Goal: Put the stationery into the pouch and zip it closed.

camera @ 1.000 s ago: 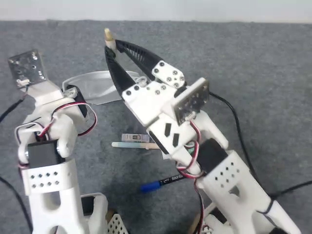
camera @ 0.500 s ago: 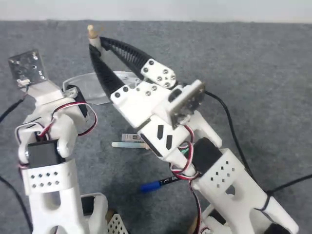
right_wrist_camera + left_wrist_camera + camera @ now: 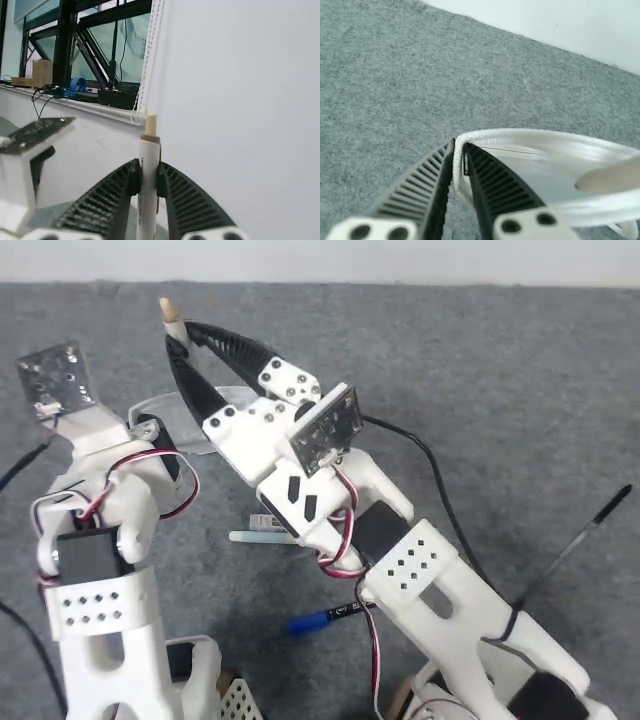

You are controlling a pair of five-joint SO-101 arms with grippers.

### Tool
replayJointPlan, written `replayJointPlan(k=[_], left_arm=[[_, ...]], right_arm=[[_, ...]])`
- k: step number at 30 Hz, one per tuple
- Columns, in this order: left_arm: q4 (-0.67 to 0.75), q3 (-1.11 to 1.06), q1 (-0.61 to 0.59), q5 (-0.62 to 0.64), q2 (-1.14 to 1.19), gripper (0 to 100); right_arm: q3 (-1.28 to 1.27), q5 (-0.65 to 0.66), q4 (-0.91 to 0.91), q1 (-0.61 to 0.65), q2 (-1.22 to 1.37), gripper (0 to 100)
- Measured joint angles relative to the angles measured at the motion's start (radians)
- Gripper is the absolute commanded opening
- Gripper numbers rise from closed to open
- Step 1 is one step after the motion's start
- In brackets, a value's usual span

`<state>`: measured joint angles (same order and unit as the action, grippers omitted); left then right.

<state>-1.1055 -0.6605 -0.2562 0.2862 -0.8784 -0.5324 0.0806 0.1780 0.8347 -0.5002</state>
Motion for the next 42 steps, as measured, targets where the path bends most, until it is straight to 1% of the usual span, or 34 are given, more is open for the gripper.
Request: replayJointPlan(k=[6, 12, 24, 26, 29, 31, 35, 42], left_arm=[[0.000, 0.000, 0.002, 0.000, 0.000, 1], [0.000, 0.000, 0.002, 0.000, 0.000, 1], [0.000, -0.011, 0.003, 0.000, -0.002, 1], [0.000, -0.014, 0.003, 0.000, -0.002, 1], [-0.003, -0.014, 0.005, 0.000, -0.002, 1], [-0.005, -0.015, 0.005, 0.000, -0.002, 1], [-0.003, -0.017, 0.005, 0.000, -0.002, 1], [0.000, -0.020, -0.003, 0.000, -0.002, 1]], right_arm=[[-0.092, 0.000, 0.009, -0.012, 0.000, 0.6], [-0.206, 0.081, 0.015, -0.014, 0.000, 0.6], [-0.373, 0.100, 0.032, -0.012, -0.023, 1.4], [-0.382, 0.100, 0.032, -0.012, -0.026, 5.9], [-0.411, 0.100, 0.032, -0.011, -0.057, 15.8], [-0.437, 0.100, 0.032, -0.011, -0.091, 16.5], [-0.460, 0.100, -0.058, -0.011, -0.192, 13.5], [-0.463, 0.100, -0.230, -0.014, -0.373, 13.4]])
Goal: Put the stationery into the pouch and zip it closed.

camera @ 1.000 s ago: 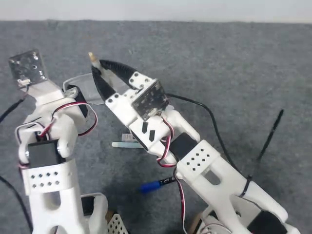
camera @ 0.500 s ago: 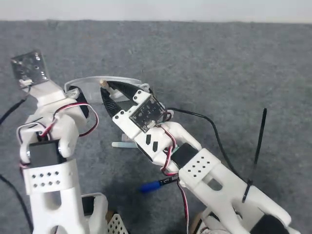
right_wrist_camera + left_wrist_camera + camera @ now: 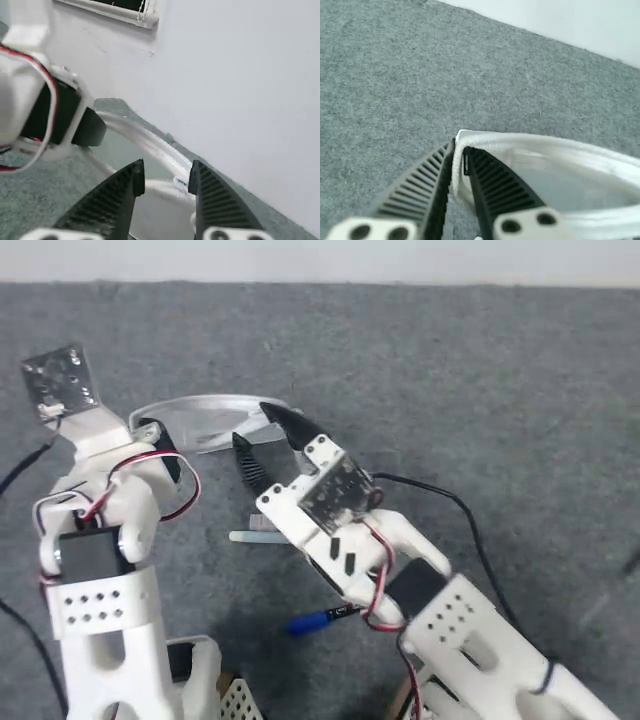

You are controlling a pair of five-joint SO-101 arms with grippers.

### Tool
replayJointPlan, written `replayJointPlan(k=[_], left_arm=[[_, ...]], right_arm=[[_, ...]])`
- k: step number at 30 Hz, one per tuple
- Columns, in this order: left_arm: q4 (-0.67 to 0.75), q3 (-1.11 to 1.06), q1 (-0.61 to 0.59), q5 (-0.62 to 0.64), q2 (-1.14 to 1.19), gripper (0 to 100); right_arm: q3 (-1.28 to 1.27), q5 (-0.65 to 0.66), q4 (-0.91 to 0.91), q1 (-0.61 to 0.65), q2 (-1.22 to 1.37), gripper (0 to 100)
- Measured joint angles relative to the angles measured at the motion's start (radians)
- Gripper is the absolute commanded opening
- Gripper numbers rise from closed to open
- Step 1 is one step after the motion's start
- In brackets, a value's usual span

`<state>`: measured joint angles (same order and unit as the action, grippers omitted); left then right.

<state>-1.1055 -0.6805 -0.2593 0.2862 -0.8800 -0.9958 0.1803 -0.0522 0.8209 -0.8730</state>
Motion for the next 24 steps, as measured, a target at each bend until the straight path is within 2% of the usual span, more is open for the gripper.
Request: replayJointPlan(k=[13, 16, 24], left_arm=[[0.000, -0.008, -0.023, 0.000, 0.000, 1], [-0.008, -0.009, -0.057, 0.000, 0.000, 1], [-0.009, -0.011, -0.064, 0.003, 0.002, 1]], right_arm=[[0.000, -0.002, -0.269, -0.100, -0.135, 13.4], [0.000, -0.006, -0.377, -0.123, -0.135, 13.4], [0.106, -0.121, -0.700, -0.210, -0.137, 13.4]])
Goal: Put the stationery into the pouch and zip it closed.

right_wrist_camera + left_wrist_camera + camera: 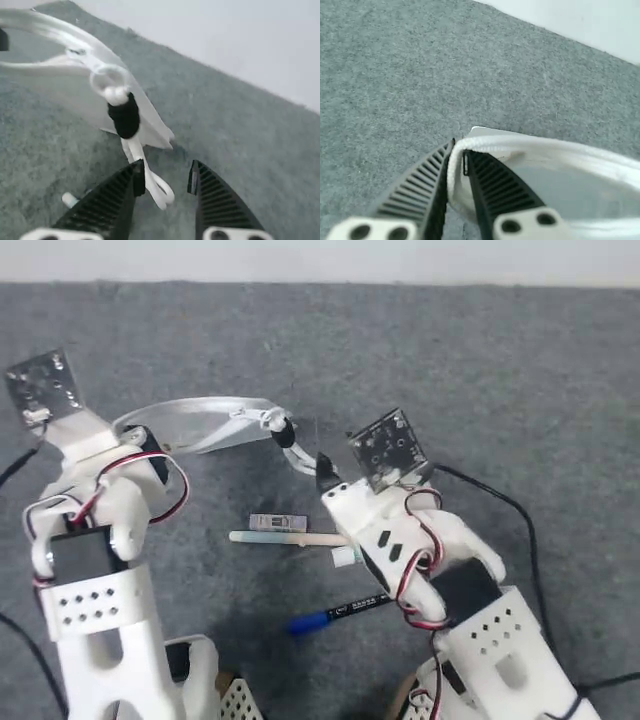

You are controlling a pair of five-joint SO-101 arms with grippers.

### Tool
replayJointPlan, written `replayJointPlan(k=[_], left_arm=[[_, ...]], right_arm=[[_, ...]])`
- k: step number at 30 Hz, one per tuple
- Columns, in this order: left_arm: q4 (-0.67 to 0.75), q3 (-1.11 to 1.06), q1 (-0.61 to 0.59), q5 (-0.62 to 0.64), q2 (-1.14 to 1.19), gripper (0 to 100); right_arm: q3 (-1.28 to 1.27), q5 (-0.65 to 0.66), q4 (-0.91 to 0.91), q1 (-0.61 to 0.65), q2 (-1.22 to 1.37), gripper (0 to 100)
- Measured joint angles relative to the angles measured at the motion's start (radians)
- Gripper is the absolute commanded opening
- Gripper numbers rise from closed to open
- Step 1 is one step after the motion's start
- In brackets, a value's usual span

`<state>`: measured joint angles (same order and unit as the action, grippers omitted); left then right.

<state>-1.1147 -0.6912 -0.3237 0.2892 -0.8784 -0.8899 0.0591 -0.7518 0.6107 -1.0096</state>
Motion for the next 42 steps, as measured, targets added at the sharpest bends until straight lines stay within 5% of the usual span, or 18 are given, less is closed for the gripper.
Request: replayJointPlan(k=[5, 22, 30, 42], left_arm=[[0.000, 0.000, 0.000, 0.000, 0.000, 1], [0.000, 0.000, 0.002, 0.000, 0.002, 1], [0.000, 0.000, 0.003, 0.000, 0.002, 1], [0.000, 0.000, 0.003, 0.000, 0.002, 1]], right_arm=[[0.003, -0.020, -0.129, 0.002, 0.000, 13.4], [0.003, -0.428, -0.470, -0.028, -0.002, 13.8], [0.003, -0.497, -0.493, -0.028, 0.028, 13.9], [0.080, -0.583, -0.473, -0.028, 0.437, 13.9]])
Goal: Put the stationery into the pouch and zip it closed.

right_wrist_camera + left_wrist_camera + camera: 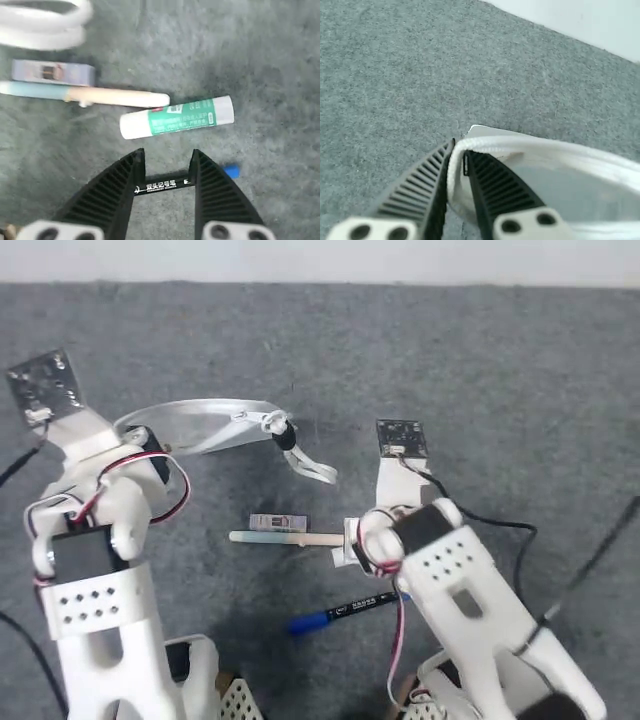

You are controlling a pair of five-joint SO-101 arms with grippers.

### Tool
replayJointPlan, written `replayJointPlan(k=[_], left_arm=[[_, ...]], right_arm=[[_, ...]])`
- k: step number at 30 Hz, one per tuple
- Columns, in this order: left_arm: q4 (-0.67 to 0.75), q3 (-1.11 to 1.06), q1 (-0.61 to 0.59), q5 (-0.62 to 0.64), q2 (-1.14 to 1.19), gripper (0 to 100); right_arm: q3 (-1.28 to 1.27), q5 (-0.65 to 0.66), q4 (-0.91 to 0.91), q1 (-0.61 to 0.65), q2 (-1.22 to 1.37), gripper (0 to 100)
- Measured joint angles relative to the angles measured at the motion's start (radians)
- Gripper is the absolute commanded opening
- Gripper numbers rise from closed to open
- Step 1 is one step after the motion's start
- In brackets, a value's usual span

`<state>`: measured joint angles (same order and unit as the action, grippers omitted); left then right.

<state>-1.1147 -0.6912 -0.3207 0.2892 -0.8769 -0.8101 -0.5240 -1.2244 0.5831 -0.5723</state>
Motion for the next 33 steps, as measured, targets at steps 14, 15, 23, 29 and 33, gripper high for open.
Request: replayJointPlan(k=[14, 15, 23, 29, 33], left_arm=[[0.000, 0.000, 0.002, 0.000, 0.000, 1], [0.000, 0.000, 0.002, 0.000, 0.000, 1], [0.000, 0.000, 0.002, 0.000, 0.000, 1], [0.000, 0.000, 0.002, 0.000, 0.002, 1], [0.000, 0.000, 0.002, 0.000, 0.002, 1]], right_arm=[[0.048, -0.060, 0.078, 0.000, 0.270, 20.6], [0.048, -0.060, 0.089, -0.003, 0.288, 20.6], [0.117, -0.060, 0.129, -0.104, 0.428, 20.5], [0.198, -0.038, 0.133, -0.130, 0.520, 20.4], [0.215, -0.037, 0.133, -0.132, 0.539, 13.1]])
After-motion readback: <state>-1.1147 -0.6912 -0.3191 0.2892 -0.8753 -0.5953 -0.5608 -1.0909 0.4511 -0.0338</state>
